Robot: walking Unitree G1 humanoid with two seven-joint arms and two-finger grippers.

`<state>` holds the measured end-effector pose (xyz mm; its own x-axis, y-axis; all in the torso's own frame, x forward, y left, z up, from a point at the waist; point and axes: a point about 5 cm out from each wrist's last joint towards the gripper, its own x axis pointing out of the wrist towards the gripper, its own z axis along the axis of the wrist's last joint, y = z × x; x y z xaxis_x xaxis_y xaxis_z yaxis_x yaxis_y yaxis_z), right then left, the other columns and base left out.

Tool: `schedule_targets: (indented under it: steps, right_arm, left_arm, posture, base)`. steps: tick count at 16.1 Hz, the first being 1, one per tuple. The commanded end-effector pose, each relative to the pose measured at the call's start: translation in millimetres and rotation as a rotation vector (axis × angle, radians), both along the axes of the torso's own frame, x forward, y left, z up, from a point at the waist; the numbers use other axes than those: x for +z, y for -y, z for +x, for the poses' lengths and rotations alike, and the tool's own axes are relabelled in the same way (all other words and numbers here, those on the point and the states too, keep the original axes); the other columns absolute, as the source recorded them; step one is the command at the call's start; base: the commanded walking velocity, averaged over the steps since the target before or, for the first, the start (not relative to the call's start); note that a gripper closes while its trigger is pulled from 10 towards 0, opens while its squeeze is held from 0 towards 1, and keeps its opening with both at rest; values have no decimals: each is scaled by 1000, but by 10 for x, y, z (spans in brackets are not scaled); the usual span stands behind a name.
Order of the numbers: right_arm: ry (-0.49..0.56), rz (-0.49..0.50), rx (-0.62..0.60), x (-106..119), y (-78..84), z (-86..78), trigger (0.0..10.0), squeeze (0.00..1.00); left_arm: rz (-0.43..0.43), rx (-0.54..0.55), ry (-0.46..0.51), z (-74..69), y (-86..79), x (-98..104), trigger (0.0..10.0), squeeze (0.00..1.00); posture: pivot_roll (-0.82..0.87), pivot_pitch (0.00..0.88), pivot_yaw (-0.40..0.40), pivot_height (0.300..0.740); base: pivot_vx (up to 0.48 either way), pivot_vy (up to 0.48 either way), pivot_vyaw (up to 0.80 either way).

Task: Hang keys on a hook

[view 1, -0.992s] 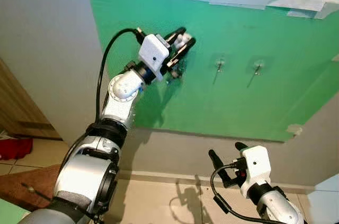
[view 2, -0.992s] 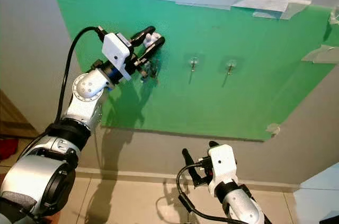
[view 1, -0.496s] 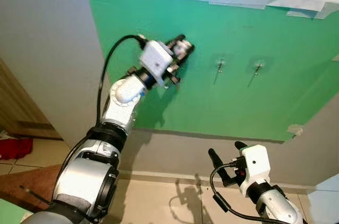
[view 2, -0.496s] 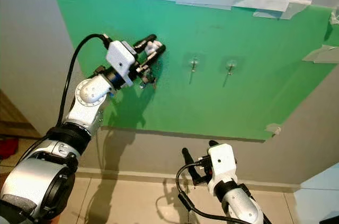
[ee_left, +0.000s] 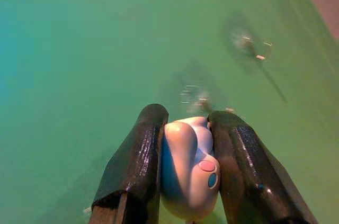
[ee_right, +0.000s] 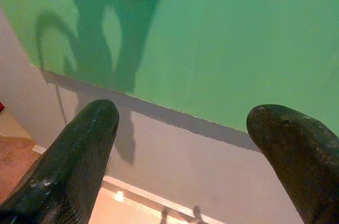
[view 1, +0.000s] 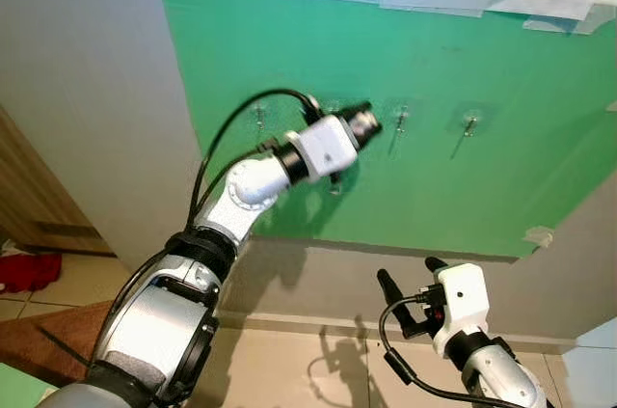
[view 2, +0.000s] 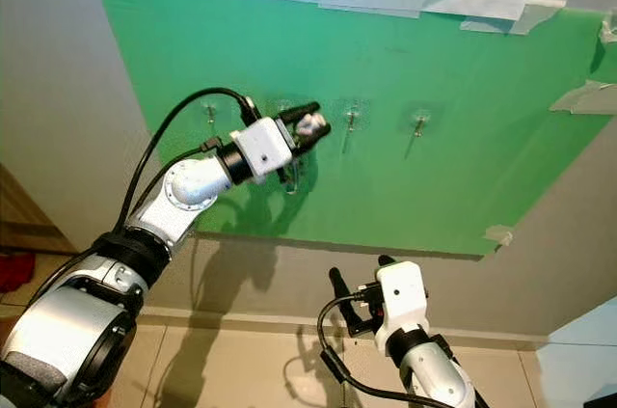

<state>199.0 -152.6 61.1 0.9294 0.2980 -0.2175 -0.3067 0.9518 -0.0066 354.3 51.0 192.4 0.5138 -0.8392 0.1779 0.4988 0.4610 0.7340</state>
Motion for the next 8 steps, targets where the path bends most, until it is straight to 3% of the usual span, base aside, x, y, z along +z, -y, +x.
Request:
schedule_targets:
  steps: [1, 5, 8]
  right_arm:
    - [5, -6, 2, 17, -15, 13, 10000, 0]
    - [-4, -3, 1, -24, -6, 1, 10000, 0]
    - [-10, -4, 3, -62, -4, -7, 10000, 0]
  left_arm:
    - [64, -9, 26, -11, 17, -46, 0, 0]
    - [218, -9, 90, -45, -3, -191, 0, 0]
    - [286, -16, 132, -64, -8, -251, 0, 0]
  posture:
    - [-228, 34, 18, 740]
    - [-222, 30, 18, 740]
    - [-219, 30, 16, 740]
  base:
    - [0, 0, 0]
    - [0, 0, 0]
    - [0, 0, 0]
